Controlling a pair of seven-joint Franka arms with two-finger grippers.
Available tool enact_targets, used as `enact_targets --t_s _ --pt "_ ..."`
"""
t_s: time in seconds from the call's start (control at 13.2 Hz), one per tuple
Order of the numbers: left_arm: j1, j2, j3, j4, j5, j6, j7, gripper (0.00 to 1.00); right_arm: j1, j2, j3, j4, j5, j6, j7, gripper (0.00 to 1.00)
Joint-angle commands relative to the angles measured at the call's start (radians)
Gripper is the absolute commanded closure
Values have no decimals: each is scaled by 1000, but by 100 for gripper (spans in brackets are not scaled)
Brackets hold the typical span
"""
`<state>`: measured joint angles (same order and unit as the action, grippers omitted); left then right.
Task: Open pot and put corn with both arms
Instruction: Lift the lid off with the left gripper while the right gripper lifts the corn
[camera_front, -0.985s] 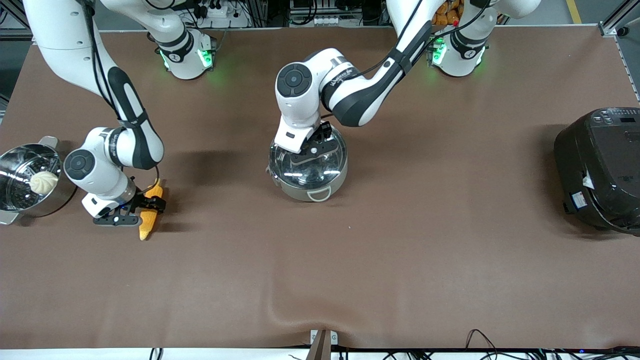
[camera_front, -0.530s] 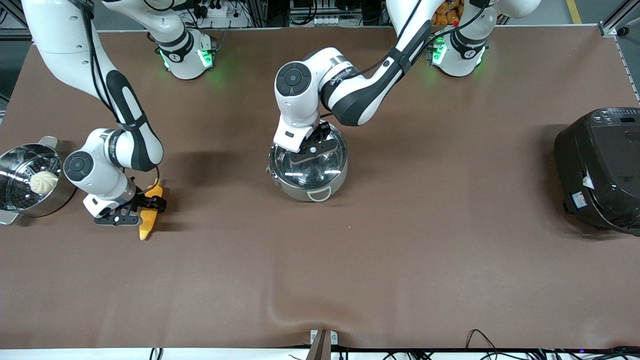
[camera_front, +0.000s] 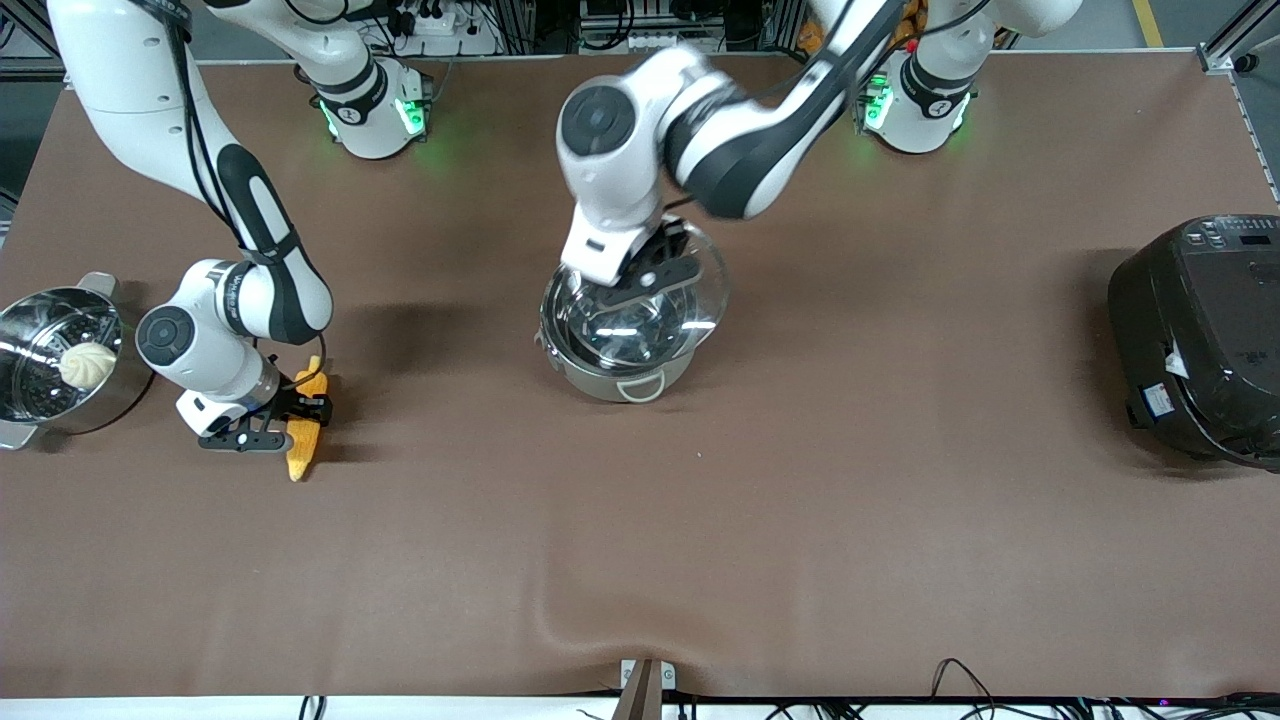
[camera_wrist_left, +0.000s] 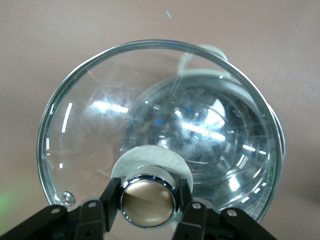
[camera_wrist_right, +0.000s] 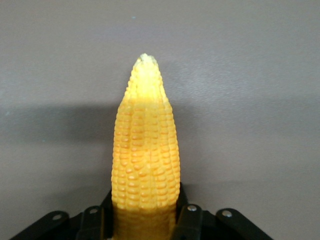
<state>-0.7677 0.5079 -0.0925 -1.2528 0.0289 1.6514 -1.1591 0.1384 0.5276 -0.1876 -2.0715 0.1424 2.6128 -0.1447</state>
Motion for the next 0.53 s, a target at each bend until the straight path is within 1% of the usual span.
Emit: enact_targets --t_s 0.0,0.15,0.23,0.3,0.38,0.45 --pt "138 -144 -7 -48 5 -99 108 100 -29 -30 42 40 20 -98 -13 90" --pt "297 -215 -9 -104 -10 -114 288 100 -30 -66 53 92 35 -231 -7 90" --pt "377 -242 -12 -144 -12 -113 415 100 -26 -83 62 126 80 -309 -6 91" --pt "445 -258 -12 -189 -12 -108 529 100 -17 -104 63 161 142 -392 7 90" --pt "506 -272 -12 -247 -11 -79 614 100 -2 -125 63 194 198 -452 20 88" --pt "566 -287 -12 -313 -10 -35 687 100 35 -144 62 223 207 -482 28 88"
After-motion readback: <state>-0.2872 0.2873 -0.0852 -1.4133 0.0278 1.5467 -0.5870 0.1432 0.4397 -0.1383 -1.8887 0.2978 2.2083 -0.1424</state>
